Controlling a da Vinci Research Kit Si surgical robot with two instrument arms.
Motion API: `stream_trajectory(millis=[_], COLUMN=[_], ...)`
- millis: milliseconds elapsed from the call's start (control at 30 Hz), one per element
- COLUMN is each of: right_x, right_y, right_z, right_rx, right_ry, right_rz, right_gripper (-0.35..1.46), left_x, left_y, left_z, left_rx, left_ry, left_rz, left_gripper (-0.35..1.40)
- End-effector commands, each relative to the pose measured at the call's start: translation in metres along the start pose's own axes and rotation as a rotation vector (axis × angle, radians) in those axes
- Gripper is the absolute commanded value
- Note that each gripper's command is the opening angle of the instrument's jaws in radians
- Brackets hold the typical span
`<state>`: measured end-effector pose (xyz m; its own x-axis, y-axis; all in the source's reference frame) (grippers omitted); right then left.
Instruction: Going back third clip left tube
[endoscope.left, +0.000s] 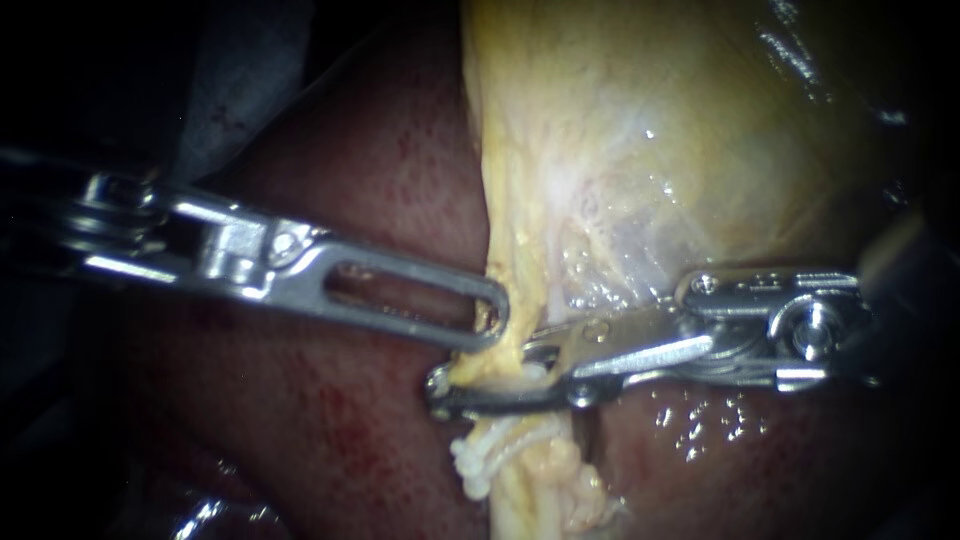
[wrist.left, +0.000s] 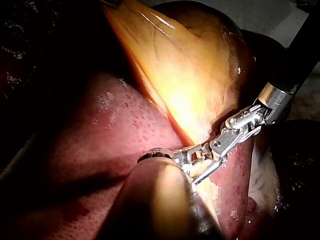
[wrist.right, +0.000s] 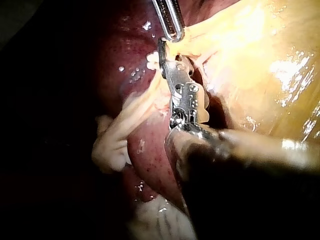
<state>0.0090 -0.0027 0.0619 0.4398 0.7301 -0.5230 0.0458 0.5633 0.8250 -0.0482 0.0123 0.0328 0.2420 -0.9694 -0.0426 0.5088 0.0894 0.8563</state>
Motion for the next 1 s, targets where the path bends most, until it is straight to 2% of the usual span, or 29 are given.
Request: stream_trajectory(millis=[33,267,333,367,533,633,1000], right_x=[0.0,0.0,0.0,0.0,0.0,0.0001,0.0003], right_y=[0.0,0.0,-0.0002,-0.0003,-0.0007,-0.0006,-0.0007], right_z=[0.0,0.0,0.0,0.0001,0.0004,0.0006,0.0001], right_rx=[0.0,0.0,0.001,0.001,0.002,0.001,-0.006], right_ry=[0.0,0.0,0.0,0.0,-0.001,-0.001,0.004], right_rz=[0.0,0.0,0.0,0.0,0.001,-0.005,-0.032], right_gripper=[-0.21,-0.19,0.09,0.16,0.41,0.46,0.47], left_x=[0.0,0.0,0.0,0.0,0.0,0.0,0.0], left_y=[0.0,0.0,0.0,0.0,0.0,0.0,0.0], left_z=[0.0,0.0,0.0,0.0,0.0,0.0,-0.0001], left_rx=[0.0,-0.003,-0.003,-0.003,-0.003,-0.003,-0.002], left_ry=[0.0,0.001,0.001,0.001,0.001,0.001,0.002], left_rz=[0.0,0.0,0.0,0.0,0.0,0.0,0.0], left_gripper=[-0.35,-0.35,-0.35,-0.35,-0.35,-0.35,-0.35])
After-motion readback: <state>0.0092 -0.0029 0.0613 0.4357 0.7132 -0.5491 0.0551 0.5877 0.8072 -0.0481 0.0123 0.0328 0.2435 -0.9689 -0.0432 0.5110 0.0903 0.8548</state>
